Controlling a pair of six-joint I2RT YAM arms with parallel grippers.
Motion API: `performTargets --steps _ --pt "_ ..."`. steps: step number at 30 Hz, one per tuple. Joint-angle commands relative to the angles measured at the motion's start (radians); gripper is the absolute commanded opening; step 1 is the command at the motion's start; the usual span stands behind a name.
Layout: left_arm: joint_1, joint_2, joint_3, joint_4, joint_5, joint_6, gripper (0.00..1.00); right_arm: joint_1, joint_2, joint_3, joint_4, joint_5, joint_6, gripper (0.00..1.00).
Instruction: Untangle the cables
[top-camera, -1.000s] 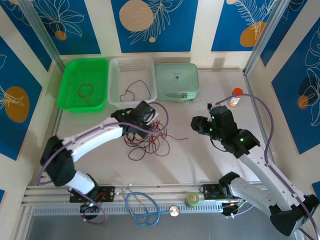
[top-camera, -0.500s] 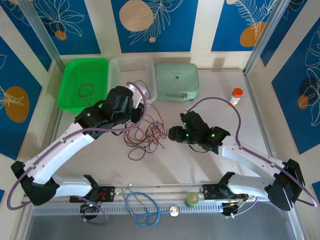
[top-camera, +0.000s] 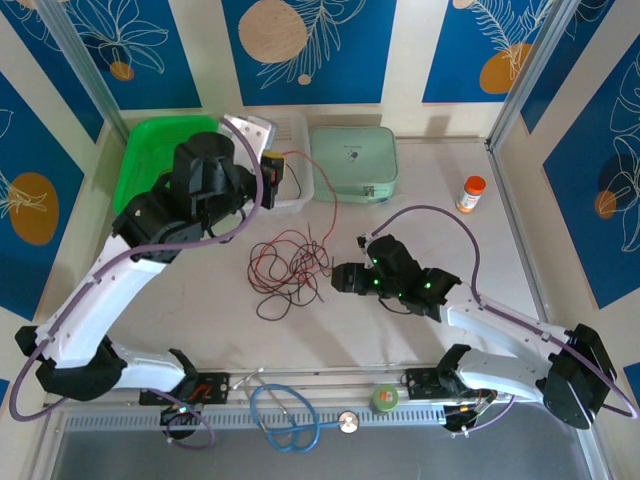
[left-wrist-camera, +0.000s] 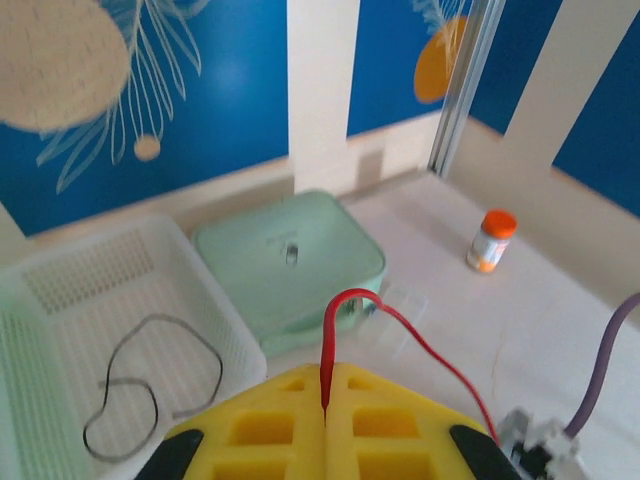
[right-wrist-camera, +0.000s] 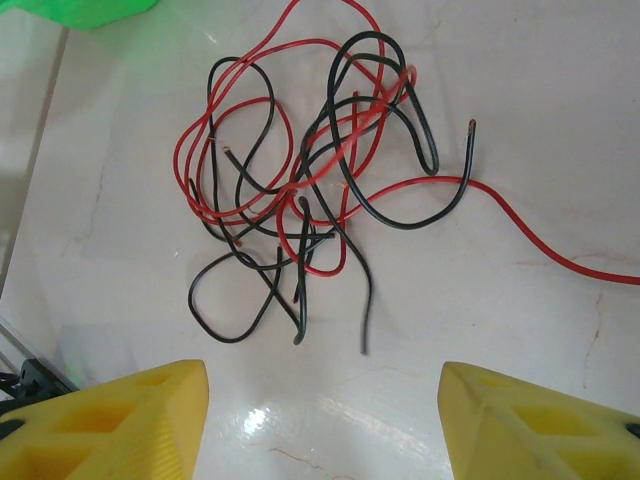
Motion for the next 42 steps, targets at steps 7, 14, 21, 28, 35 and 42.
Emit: performTargets --steps 7,14,21,28,35,42 --pt "0.006 0.017 0.18 0.048 -0.139 0.131 0.0 -0.009 0.077 0.007 0.042 -0.023 0.049 0.61" --pt "0.027 0.035 0.192 0.186 -0.439 0.36 0.0 -0.017 0.069 -0.005 0.03 -0.032 0.07 0.61" --pt "0.257 0.121 0.251 0.111 -0.513 0.347 0.0 -0.021 0.039 -0.014 0.008 -0.03 0.073 0.61" --pt "0.511 0.18 0.243 0.05 -0.373 0.218 0.0 -0.028 -0.008 -0.031 -0.024 -0.018 0.074 0.61" --pt "0.715 0.318 0.238 0.042 -0.281 0.156 0.0 -0.039 -0.049 -0.054 -0.048 -0.008 0.092 0.61" --pt "0.853 0.458 0.072 0.191 -0.222 0.094 0.0 -0.039 -0.064 -0.065 -0.057 -0.003 0.113 0.61"
